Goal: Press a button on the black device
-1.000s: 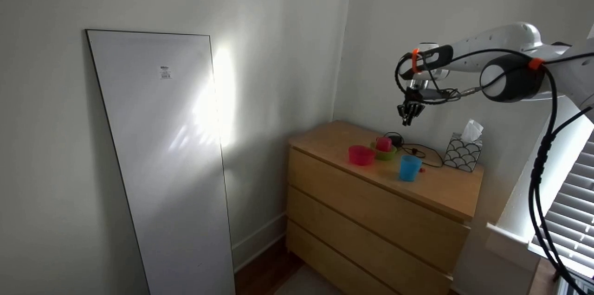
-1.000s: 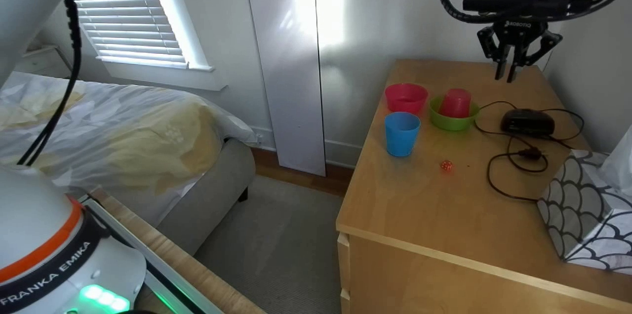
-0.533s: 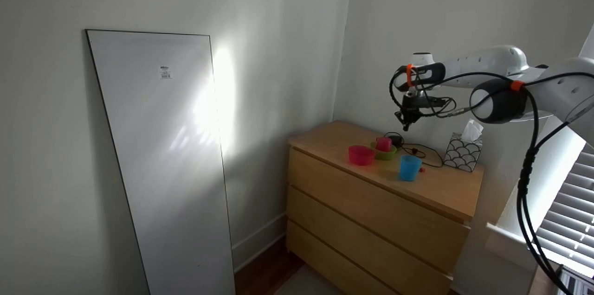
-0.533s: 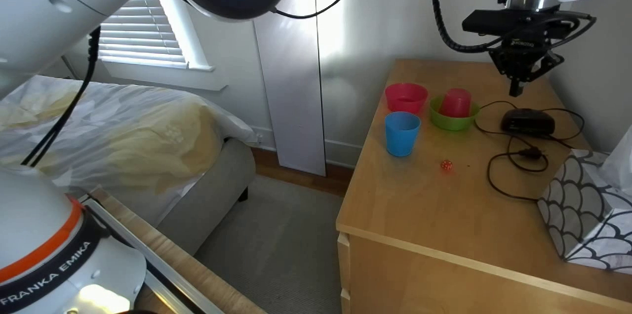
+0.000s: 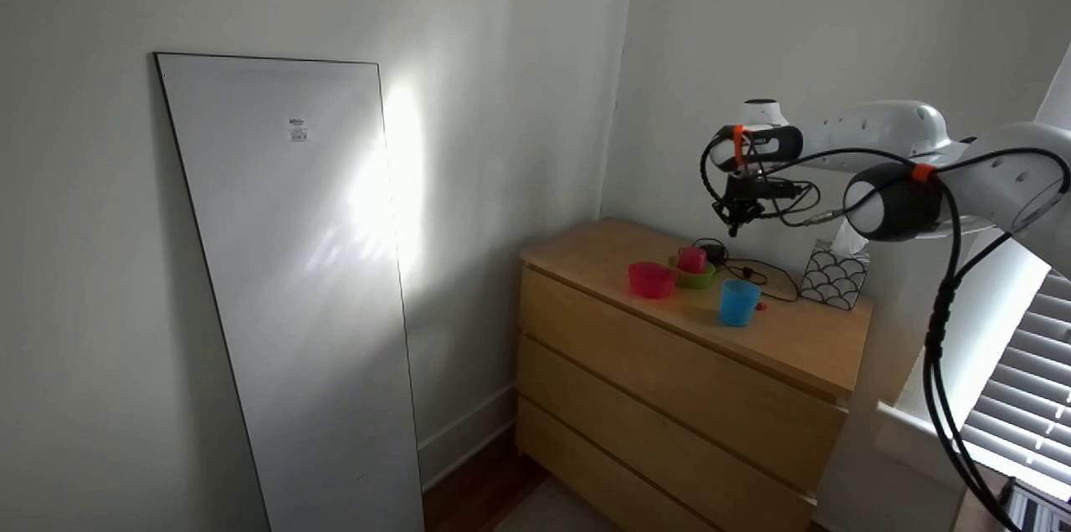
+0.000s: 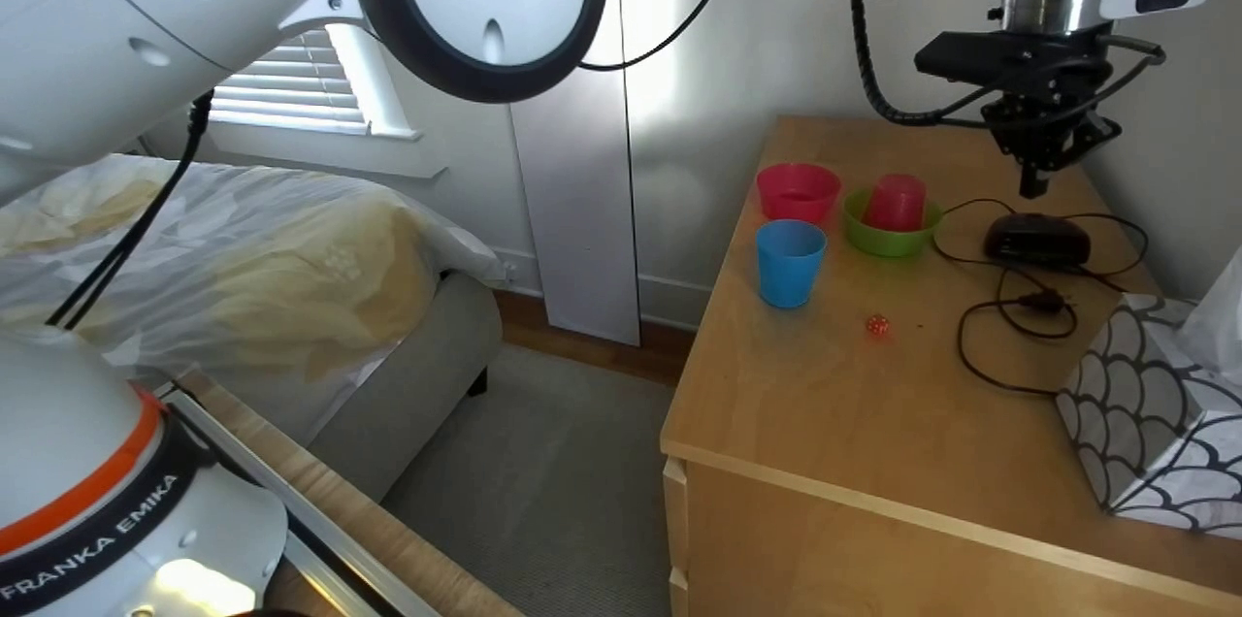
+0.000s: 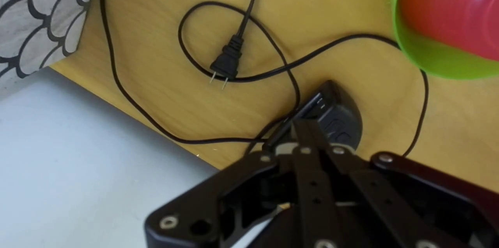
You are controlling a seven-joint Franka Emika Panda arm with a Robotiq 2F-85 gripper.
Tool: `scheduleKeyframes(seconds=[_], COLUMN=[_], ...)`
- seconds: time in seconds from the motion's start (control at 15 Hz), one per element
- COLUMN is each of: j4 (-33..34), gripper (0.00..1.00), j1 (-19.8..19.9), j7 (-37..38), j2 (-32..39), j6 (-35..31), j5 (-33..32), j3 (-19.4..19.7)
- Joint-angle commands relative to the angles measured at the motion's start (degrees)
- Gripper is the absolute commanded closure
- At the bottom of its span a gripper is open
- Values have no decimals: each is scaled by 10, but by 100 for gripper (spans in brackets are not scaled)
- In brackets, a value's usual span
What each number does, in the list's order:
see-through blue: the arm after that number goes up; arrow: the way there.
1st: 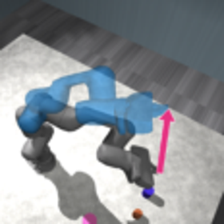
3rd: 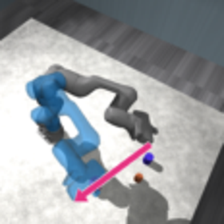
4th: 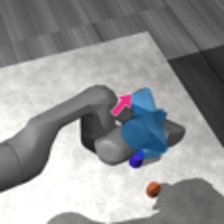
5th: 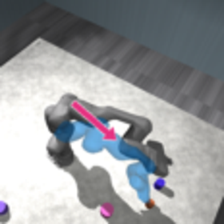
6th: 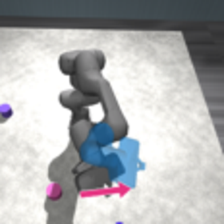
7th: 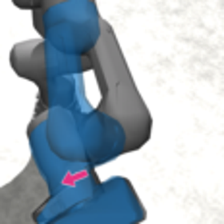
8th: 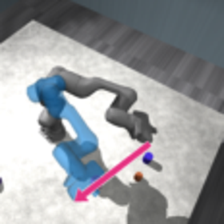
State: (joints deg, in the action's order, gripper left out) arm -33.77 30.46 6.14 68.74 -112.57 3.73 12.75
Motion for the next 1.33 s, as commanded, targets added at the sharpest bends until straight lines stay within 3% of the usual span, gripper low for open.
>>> scheduleKeyframes(seconds=[0.0,0.67,0.73,0.93,1.27], j4=[2,34,72,98,107], gripper=[99,100,100,100,100], j1=[1,-26,-19,-18,-16], j7=[0,164,181,228,264], j2=[1,74,98,120,135], j6=[0,-152,-148,-158,-164], j5=[0,-16,-27,-50,-67], j3=[-1,36,32,49,53])
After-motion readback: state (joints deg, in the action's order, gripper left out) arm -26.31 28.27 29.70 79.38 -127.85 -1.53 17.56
